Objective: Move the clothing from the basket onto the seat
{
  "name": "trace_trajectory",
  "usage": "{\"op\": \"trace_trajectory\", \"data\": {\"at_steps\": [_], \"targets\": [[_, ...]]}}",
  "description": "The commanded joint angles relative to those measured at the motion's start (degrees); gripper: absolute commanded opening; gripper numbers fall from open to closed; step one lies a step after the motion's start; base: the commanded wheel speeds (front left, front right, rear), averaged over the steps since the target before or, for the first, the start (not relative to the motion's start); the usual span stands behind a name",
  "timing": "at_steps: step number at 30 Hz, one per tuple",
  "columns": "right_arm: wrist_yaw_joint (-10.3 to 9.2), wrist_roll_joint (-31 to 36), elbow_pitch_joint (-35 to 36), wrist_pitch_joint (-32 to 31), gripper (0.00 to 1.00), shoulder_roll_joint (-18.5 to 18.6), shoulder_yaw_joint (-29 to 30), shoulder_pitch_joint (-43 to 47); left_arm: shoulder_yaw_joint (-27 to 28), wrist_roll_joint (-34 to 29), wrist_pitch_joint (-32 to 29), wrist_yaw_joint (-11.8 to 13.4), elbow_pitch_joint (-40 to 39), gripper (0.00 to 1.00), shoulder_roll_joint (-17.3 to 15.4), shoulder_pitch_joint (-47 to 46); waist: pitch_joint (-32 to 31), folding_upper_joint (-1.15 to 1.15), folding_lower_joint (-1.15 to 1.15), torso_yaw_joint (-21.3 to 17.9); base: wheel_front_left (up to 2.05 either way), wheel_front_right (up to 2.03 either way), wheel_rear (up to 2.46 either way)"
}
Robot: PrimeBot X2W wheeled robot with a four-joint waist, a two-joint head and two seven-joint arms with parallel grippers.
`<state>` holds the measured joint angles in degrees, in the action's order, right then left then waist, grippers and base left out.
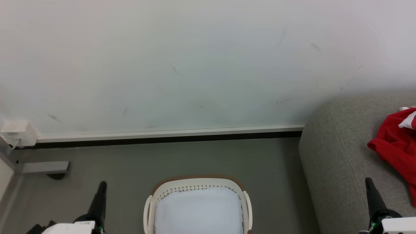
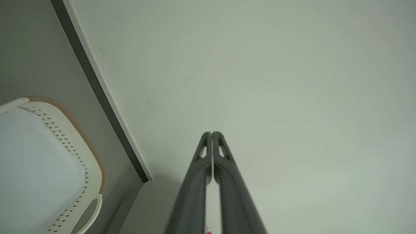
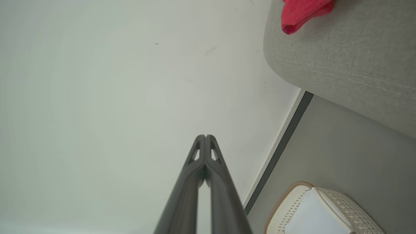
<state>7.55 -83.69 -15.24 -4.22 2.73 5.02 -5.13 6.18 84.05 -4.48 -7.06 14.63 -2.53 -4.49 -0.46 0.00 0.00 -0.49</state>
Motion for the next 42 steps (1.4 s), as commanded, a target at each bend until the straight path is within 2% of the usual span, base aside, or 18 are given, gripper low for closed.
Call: {"op": "trace_trajectory", "data": {"at_steps": [1, 20, 42], "targets": [[-0.10, -1.52, 0.45, -0.53, 0.00, 0.40, 0.36, -0.81, 0.16, 1.48, -0.33, -0.32, -0.29, 0.00, -0.50, -0.95, 0.05, 0.00, 0.00, 0.04, 0.00, 0.00, 0.00], [-0.12, -9.13, 1.50, -2.40, 0.00, 0.40, 1.67, -1.44, 0.45, 8.93, -2.31, -0.62, -0.66, 0.00, -0.56, -2.10, 0.63, 0.00, 0.00, 0.49, 0.00, 0.00, 0.00], [-0.12, -8.77, 1.42, -2.47, 0.00, 0.35, 1.67, -1.43, 0.43, 8.74, -2.28, -0.57, -0.67, 0.00, -0.54, -2.06, 0.63, 0.00, 0.00, 0.49, 0.00, 0.00, 0.00]]}}
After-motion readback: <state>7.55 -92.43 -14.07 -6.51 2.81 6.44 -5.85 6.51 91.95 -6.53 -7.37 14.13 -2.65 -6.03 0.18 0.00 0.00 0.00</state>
